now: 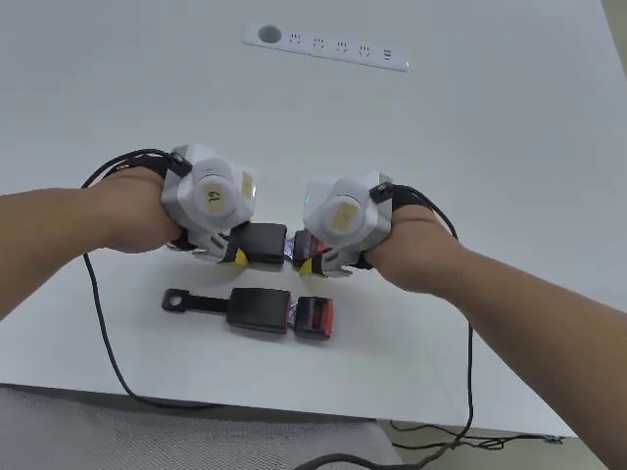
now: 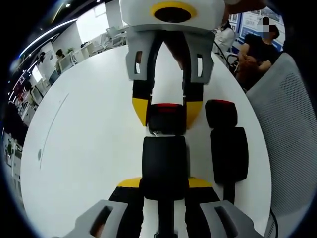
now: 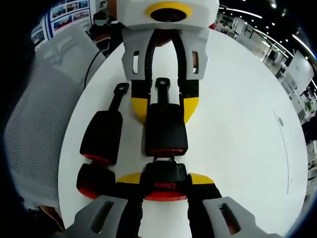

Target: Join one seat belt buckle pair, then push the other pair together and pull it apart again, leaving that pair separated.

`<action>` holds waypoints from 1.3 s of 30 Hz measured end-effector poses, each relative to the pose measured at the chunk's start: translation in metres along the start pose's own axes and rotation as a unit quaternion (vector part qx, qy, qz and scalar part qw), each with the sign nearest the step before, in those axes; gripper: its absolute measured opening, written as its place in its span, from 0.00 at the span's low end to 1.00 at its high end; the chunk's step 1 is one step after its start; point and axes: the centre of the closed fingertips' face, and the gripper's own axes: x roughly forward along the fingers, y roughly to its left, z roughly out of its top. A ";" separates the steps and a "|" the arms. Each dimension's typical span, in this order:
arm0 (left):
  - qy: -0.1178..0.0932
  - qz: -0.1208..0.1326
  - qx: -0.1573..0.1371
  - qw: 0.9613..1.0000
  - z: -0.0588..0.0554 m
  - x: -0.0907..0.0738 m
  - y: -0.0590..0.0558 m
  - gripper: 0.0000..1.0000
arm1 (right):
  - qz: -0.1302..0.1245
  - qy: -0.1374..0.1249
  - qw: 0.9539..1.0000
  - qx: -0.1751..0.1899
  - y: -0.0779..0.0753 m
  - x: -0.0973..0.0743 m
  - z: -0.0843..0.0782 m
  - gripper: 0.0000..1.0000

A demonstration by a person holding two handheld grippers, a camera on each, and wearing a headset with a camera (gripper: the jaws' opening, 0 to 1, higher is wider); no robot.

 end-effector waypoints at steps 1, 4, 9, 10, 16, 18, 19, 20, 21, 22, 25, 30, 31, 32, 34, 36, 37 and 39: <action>0.000 0.000 0.000 1.000 0.000 0.000 0.000 0.32 | 0.000 0.000 1.000 0.000 0.000 0.000 0.000 0.30; 0.000 0.000 0.000 1.000 0.000 0.000 0.000 0.32 | -0.001 -0.001 1.000 0.001 0.001 -0.001 0.000 0.30; 0.001 -0.001 0.001 1.000 0.001 -0.001 0.000 0.32 | -0.001 0.000 1.000 0.002 0.000 -0.003 -0.004 0.30; 0.001 -0.001 0.001 1.000 0.001 -0.001 -0.001 0.32 | -0.001 0.000 1.000 0.003 0.000 -0.003 -0.005 0.30; 0.003 0.000 -0.002 1.000 0.002 -0.002 -0.001 0.32 | -0.002 0.003 1.000 0.004 0.000 -0.005 -0.009 0.30; 0.003 -0.001 -0.004 1.000 0.002 -0.002 -0.001 0.32 | -0.001 -0.001 1.000 0.005 0.000 -0.007 -0.012 0.30; 0.005 -0.001 -0.005 1.000 0.002 -0.002 -0.001 0.32 | 0.000 -0.004 1.000 0.005 0.000 -0.007 -0.012 0.31; 0.006 -0.001 -0.003 1.000 0.002 -0.002 -0.001 0.32 | 0.000 -0.007 1.000 0.006 0.001 -0.008 -0.013 0.31; 0.008 -0.001 -0.002 1.000 0.002 -0.002 -0.001 0.32 | 0.000 -0.007 1.000 0.006 0.001 -0.008 -0.012 0.31; 0.010 -0.002 -0.001 1.000 0.002 -0.002 -0.001 0.32 | 0.000 -0.008 1.000 0.005 0.002 -0.008 -0.012 0.31; 0.009 -0.002 -0.003 1.000 0.002 -0.002 0.000 0.32 | 0.000 -0.012 1.000 0.006 0.002 -0.010 -0.014 0.31; 0.008 -0.002 -0.002 1.000 0.002 -0.002 0.000 0.32 | -0.003 -0.011 1.000 0.015 0.000 -0.015 -0.026 0.31; 0.008 -0.002 -0.002 1.000 0.002 -0.001 0.000 0.32 | -0.004 -0.009 1.000 0.016 0.000 -0.016 -0.030 0.31; 0.007 -0.002 -0.001 1.000 0.001 -0.001 0.000 0.32 | -0.005 -0.007 1.000 0.018 -0.001 -0.018 -0.035 0.31; 0.007 -0.002 -0.002 1.000 0.001 -0.001 0.001 0.32 | -0.006 -0.005 1.000 0.022 0.000 -0.021 -0.043 0.31; 0.007 -0.002 -0.002 1.000 0.001 0.000 0.001 0.32 | -0.008 -0.002 1.000 0.023 0.000 -0.025 -0.049 0.31; 0.007 -0.002 -0.002 1.000 0.000 0.000 0.001 0.32 | -0.008 0.000 1.000 0.024 0.001 -0.027 -0.054 0.31; 0.008 -0.002 -0.003 1.000 0.000 0.000 0.001 0.32 | -0.008 0.003 1.000 0.026 0.003 -0.031 -0.061 0.31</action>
